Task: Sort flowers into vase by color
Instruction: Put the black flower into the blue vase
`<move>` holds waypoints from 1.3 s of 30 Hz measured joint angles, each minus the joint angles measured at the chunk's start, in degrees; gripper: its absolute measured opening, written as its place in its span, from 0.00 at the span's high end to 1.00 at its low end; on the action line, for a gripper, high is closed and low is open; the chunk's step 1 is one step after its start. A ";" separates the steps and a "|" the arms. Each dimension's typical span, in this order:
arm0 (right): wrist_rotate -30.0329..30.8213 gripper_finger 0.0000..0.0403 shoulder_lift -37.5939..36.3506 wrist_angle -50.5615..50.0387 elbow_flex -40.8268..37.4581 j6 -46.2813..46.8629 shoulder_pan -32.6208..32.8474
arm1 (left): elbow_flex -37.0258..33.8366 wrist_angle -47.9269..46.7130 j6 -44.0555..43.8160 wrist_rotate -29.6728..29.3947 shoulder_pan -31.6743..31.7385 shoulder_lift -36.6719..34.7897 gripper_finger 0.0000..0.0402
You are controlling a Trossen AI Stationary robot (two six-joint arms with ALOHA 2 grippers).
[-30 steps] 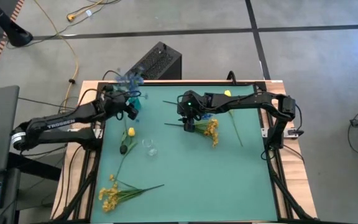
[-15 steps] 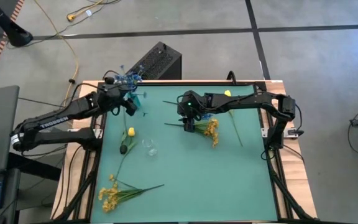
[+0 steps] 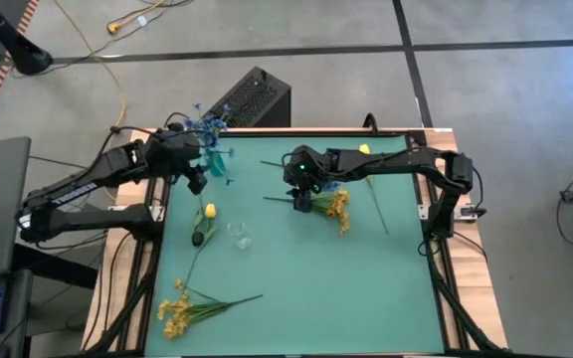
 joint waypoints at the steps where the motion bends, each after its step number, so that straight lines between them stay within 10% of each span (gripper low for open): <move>1: 0.00 0.51 0.00 -0.37 0.35 0.00 0.45 | 0.49 -1.02 0.32 1.74 0.00 0.00 0.50; 15: 0.02 0.51 -0.02 -19.60 6.10 6.31 10.82 | 2.12 -8.89 1.37 24.83 -7.87 0.02 0.50; 39: 9.62 0.51 0.00 -24.10 5.99 13.39 22.54 | -1.29 -3.84 -20.28 -0.82 -52.18 0.09 0.50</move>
